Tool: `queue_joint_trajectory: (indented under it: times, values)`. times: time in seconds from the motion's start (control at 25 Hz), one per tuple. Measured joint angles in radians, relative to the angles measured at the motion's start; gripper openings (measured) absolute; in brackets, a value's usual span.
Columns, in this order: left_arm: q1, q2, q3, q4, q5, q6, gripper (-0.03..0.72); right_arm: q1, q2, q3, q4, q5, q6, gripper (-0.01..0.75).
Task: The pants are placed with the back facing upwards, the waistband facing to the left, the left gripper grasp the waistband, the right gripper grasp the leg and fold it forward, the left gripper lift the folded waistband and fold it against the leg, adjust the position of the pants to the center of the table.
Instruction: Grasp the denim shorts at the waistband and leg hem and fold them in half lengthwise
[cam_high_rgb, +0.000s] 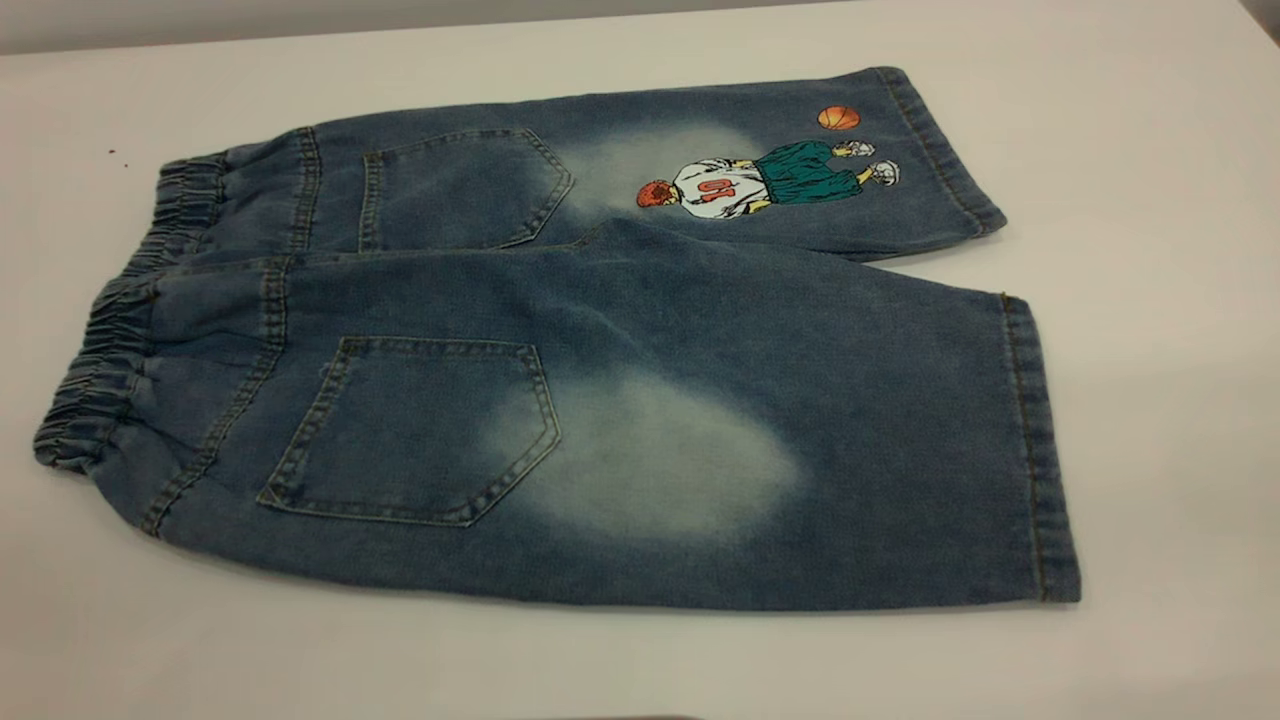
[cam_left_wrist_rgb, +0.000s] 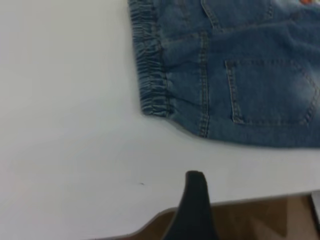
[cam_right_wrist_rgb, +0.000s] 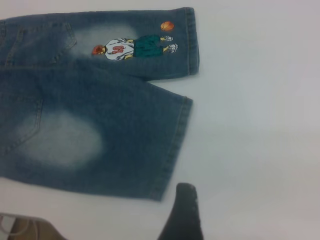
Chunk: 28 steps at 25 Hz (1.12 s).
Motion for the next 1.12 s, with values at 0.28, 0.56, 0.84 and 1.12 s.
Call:
queue_joint_trajectory:
  times: [0.28,0.56,0.84,1.12]
  values:
    - [0.000,0.404,-0.055,0.057,-0.200,-0.202,0.533,0.000,0.332,-0.180,0.000,-0.037,-0.022,0.565]
    - [0.000,0.902,-0.055,0.057,-0.467,-0.250,0.526,0.000,0.630,-0.225,0.058,-0.162,-0.098,0.565]
    - [0.001,1.284,-0.058,0.058,-0.710,-0.258,0.524,0.000,0.789,-0.225,0.188,-0.223,-0.239,0.565]
    - [0.020,1.616,-0.147,0.069,-0.797,-0.253,0.524,0.000,0.928,-0.225,0.239,-0.256,-0.302,0.565]
